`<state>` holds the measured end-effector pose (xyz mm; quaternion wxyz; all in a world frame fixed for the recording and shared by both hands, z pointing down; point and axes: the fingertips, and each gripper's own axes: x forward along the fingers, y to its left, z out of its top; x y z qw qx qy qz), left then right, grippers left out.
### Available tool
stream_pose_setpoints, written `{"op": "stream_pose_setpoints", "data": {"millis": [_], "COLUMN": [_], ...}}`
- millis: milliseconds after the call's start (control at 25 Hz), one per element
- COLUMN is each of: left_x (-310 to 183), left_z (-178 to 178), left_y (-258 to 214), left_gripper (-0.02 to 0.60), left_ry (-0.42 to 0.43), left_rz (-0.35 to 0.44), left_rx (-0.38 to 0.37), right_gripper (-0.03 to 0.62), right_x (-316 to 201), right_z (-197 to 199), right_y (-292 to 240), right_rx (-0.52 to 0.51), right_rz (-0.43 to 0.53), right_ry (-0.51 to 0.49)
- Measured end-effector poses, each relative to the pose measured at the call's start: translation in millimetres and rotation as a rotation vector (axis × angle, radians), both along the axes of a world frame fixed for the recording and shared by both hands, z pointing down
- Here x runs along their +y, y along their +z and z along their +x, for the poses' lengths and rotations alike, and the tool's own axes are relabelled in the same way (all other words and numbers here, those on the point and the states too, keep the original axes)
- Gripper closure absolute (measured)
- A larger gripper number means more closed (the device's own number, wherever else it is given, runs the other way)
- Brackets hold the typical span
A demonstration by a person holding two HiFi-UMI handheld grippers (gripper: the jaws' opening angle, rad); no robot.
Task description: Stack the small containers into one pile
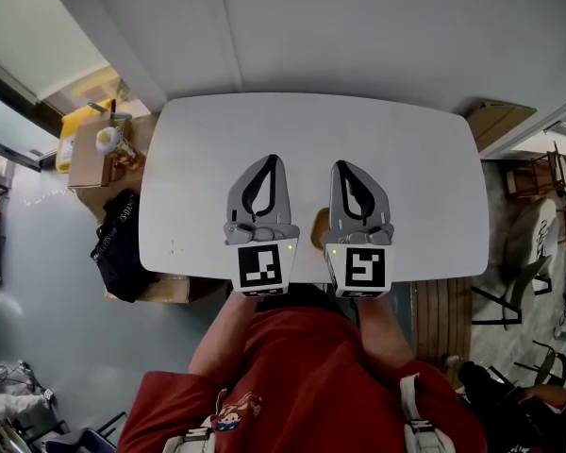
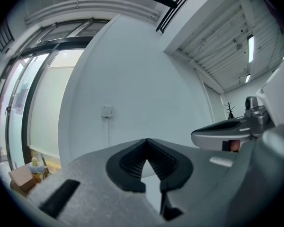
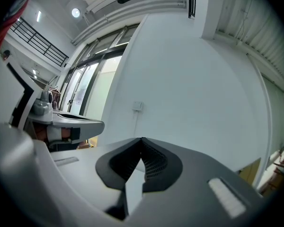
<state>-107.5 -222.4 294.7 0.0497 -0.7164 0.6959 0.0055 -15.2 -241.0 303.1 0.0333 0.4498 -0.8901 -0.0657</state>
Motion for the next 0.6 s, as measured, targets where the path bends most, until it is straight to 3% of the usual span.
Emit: {"op": "stream_pose_setpoints", "data": {"millis": [120,320,480,600], "left_x": [-1,2,3,3], "left_z": [-1,1,0,1], "left_y": [4,-2,0,-7], "left_gripper": [0.58,0.58,0.58,0.58], "left_ry": [0.005,0.009,0.007,0.006], "left_rz": [-0.034,0.002,-0.026,0.01], "left_rx": [-0.01,-0.013,-0.021,-0.017], "right_gripper": [0.594,0.595,0.595,0.595], "right_x": [-2,0,0,0], "right_z": [0,3,3,4], "right_y": [-2,-2,-3,-4], "right_rx": [-0.003,-0.016,-0.017,-0.016], "right_rz": [0.0,0.007,0.005,0.005], "right_ry": [0.009,0.023,0.022,0.023]}}
